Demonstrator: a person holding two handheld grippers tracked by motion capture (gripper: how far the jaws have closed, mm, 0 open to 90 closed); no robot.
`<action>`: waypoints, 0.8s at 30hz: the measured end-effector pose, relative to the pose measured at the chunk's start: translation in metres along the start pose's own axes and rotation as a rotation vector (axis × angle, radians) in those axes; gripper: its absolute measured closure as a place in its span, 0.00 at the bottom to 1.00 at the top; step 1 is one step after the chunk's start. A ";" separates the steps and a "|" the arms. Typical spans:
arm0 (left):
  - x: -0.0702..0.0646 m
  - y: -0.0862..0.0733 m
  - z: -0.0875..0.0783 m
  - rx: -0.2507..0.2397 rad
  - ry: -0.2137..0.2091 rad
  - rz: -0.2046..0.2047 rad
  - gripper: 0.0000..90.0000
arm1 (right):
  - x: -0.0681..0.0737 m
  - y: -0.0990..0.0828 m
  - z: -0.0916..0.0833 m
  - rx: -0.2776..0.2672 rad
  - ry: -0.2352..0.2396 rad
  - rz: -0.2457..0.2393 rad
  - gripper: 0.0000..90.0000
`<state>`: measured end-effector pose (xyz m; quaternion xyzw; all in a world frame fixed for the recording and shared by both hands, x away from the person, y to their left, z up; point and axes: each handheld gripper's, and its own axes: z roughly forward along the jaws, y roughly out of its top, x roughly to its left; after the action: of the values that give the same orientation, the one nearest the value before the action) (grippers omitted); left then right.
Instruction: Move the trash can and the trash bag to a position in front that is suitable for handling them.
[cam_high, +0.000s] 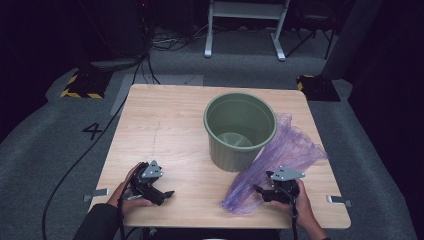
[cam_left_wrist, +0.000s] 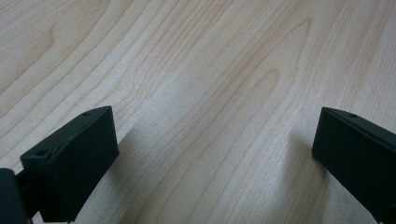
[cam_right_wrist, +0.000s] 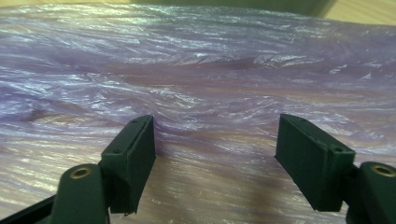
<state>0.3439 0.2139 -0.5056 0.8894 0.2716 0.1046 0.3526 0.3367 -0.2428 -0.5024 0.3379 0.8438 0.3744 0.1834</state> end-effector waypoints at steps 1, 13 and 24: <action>0.000 0.000 0.000 0.000 0.000 0.000 0.00 | -0.003 0.000 0.000 0.001 0.002 0.004 0.31; 0.000 0.000 0.000 0.000 0.000 0.000 0.00 | -0.025 -0.001 -0.005 -0.032 0.020 -0.008 0.26; 0.000 0.000 0.000 -0.001 -0.002 -0.002 0.00 | -0.062 0.003 -0.026 -0.131 -0.002 0.037 0.20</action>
<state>0.3441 0.2136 -0.5058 0.8890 0.2720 0.1037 0.3535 0.3667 -0.2983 -0.4800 0.3412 0.8110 0.4317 0.1989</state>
